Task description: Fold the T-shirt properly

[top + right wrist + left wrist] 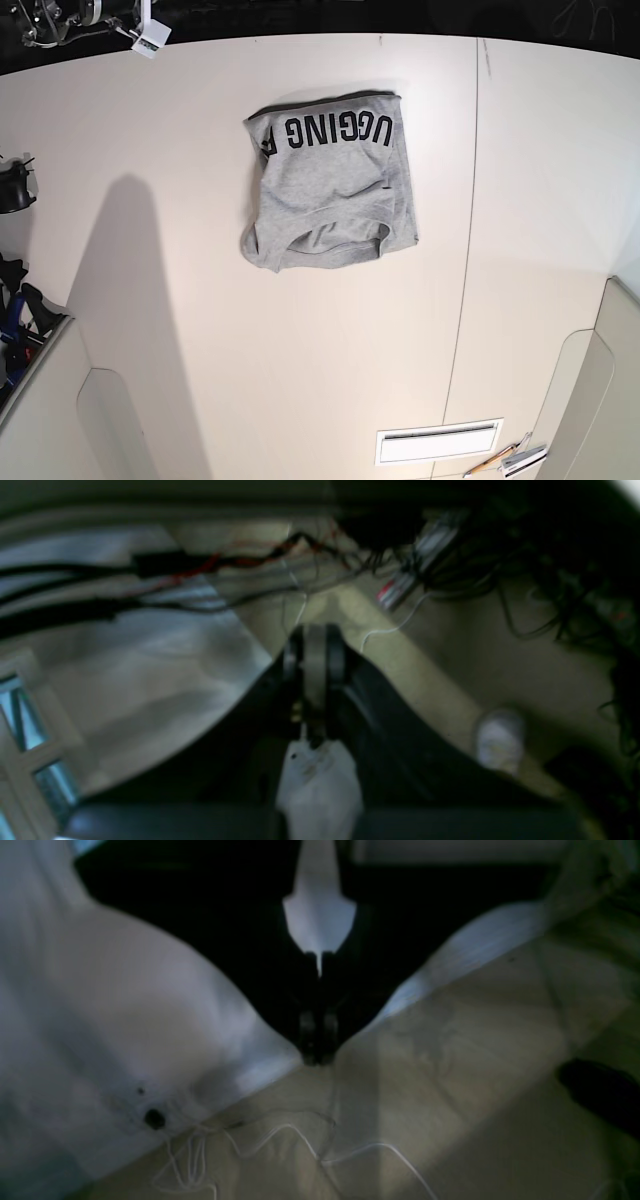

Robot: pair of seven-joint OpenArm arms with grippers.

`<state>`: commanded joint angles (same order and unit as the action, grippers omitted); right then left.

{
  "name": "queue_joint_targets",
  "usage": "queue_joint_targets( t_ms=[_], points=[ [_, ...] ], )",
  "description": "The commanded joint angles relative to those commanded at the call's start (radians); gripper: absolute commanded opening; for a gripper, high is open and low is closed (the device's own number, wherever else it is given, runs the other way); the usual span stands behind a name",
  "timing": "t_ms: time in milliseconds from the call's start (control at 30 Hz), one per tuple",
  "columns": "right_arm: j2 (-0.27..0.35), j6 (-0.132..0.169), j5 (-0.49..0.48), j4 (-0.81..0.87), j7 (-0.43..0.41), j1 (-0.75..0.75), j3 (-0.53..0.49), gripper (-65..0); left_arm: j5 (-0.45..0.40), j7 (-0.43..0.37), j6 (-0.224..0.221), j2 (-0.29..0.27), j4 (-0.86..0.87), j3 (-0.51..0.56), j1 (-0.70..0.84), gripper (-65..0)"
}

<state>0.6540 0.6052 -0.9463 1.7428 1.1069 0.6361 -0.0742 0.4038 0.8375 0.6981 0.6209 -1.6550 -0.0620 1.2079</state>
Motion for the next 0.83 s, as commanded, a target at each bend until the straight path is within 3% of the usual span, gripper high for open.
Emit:
queue_joint_targets(
  t_ms=[167,300,467,600,633,700,833],
  points=[
    [0.0,-0.001,0.0,-0.149,-0.003,0.022,-0.03,-65.0,-0.005,-0.013,0.0,-0.001,0.214,0.167,-0.146,-65.0],
    [-0.002,-0.003,0.049,-0.307,-0.116,0.005,-0.12,-65.0,-0.005,-0.047,-0.008,-0.012,0.378,0.305,-0.325,-65.0],
    [-0.01,-0.008,0.213,-0.527,-0.233,-0.082,-0.307,-65.0,-0.004,-0.052,-0.131,-0.034,0.568,0.499,-0.555,-65.0],
    [-0.071,-0.022,0.366,-0.697,-0.247,-0.194,-0.366,-65.0,-0.001,-0.078,-0.134,-0.098,0.671,0.635,-0.7,-65.0],
    [-0.085,-0.025,0.379,-0.732,-0.247,-0.22,-0.366,-65.0,-0.002,-0.117,-0.136,-0.115,0.695,0.66,-0.726,-65.0],
    [-0.106,-0.025,0.382,-0.79,-0.248,-0.272,-0.366,-65.0,-0.002,-0.192,-0.191,-0.153,0.743,0.692,-0.77,-65.0],
    [-0.14,-0.026,0.383,-0.853,-0.308,-0.372,-0.366,-65.0,-0.018,-0.207,-0.262,-0.248,0.856,0.697,-0.861,-65.0]
  ],
)
